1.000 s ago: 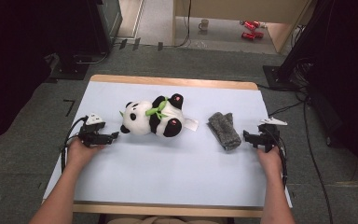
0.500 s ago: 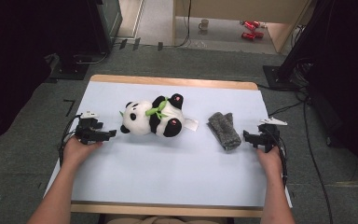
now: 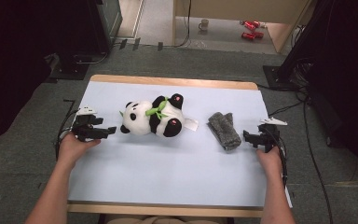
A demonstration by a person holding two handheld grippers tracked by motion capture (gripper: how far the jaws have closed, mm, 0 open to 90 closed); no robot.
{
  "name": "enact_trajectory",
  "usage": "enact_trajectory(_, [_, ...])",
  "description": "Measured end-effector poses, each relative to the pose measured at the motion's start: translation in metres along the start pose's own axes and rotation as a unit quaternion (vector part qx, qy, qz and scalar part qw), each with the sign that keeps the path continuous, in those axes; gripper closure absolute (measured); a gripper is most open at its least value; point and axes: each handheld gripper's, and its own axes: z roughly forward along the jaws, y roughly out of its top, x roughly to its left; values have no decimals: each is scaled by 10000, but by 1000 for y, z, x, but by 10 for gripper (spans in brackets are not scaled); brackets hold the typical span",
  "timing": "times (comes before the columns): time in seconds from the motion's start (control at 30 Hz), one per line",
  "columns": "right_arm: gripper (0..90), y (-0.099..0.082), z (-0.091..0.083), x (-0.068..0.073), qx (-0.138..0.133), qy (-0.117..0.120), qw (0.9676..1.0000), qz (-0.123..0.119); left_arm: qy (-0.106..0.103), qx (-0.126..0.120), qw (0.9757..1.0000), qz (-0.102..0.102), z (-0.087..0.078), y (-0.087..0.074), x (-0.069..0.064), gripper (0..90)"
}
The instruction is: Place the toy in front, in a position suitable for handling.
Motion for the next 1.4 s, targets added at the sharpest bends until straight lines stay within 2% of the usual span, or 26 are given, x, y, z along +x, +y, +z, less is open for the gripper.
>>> enact_trajectory(0.3, [99,0,0,0,-4,1,10000,-9,-68,-131,9999,72,-14,16,-9,236])
enact_trajectory(0.47, [99,0,0,0,-5,1,10000,-11,-78,-115,9998,119,-17,23,-14,241])
enact_trajectory(0.7, [99,0,0,0,-5,2,10000,-10,-289,-185,9993,167,-24,37,-25,253])
enact_trajectory(0.97, [99,0,0,0,-2,2,10000,1,-507,-318,9977,314,-30,52,-44,260])
enact_trajectory(1.1, [99,0,0,0,-2,1,10000,-3,-540,-321,9974,357,-30,57,-51,260])
enact_trajectory(1.4, [99,0,0,0,-6,0,10000,-12,-769,-415,9946,559,-23,72,-74,260])
